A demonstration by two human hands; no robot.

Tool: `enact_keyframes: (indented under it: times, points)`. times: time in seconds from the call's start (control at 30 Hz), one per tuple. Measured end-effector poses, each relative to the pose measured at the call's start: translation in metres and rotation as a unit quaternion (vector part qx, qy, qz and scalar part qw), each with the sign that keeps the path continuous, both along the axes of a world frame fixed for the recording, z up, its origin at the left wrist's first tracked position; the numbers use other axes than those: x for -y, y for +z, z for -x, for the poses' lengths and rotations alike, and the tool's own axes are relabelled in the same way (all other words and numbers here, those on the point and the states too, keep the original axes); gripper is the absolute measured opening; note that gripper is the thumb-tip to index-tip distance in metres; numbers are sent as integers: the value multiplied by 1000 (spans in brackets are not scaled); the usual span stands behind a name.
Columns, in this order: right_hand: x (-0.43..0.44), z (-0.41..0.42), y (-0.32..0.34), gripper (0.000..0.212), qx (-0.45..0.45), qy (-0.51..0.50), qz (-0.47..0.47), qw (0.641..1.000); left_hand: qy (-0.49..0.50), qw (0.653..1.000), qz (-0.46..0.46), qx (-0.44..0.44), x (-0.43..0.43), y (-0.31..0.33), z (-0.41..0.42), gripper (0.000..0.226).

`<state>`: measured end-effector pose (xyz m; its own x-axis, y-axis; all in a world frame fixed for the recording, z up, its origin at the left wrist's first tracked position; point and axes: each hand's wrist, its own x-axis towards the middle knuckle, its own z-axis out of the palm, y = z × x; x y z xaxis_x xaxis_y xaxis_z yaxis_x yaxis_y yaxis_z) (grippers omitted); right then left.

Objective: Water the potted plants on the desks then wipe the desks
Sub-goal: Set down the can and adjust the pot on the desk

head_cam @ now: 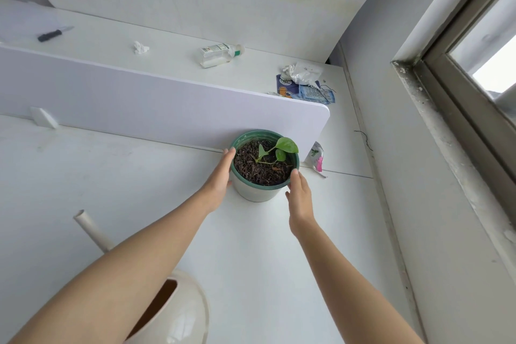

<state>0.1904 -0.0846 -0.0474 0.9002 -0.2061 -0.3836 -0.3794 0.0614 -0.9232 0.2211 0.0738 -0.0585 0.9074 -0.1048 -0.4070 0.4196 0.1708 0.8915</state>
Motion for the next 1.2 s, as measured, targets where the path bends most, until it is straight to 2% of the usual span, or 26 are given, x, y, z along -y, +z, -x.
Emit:
enact_keyframes:
  times: [0.03,0.13,0.23,0.33,0.4,0.47,0.53,0.63,0.7,0.73,0.8,0.87,0.9,1.03,1.2]
  points:
    - [-1,-1,2,44,-2,8,-4,1000,-9,1000,8,-6,1,1,2,84]
    - [4,-10,8,55,-27,25,-11,999,-31,999,3,8,0,9,9,62]
    - [7,-2,18,62,-57,30,20,998,-9,999,-45,12,-9,25,18,60]
    - [-5,48,30,61,-41,69,87,993,44,994,-87,45,-30,55,49,37]
    - [-13,95,25,58,-33,128,112,985,71,990,-78,90,-54,72,83,32]
    - [-20,140,17,55,-49,166,115,978,125,976,-95,153,-80,83,124,20]
    - [-25,175,9,49,-74,194,124,970,213,951,-137,175,-102,81,157,24]
    - [-41,215,4,50,-100,238,156,953,335,919,-162,130,-120,57,192,27]
    - [-53,234,1,52,-83,254,169,949,366,911,-169,91,-120,35,205,22]
    - [-58,240,1,52,-73,265,168,947,360,913,-179,61,-120,22,208,20]
    - [-67,249,-1,45,-56,284,165,943,320,927,-198,-4,-122,3,209,38]
    - [-74,253,-4,38,-49,280,162,945,271,949,-154,-54,-121,-9,203,53]
    - [-76,254,-6,37,-45,272,162,947,252,958,-116,-69,-121,-13,197,54]
    - [-81,261,-14,35,-27,250,160,955,239,968,-15,-72,-119,-14,188,23]
    - [-82,265,-16,34,-34,227,83,970,224,973,-38,-44,-126,-22,195,14]
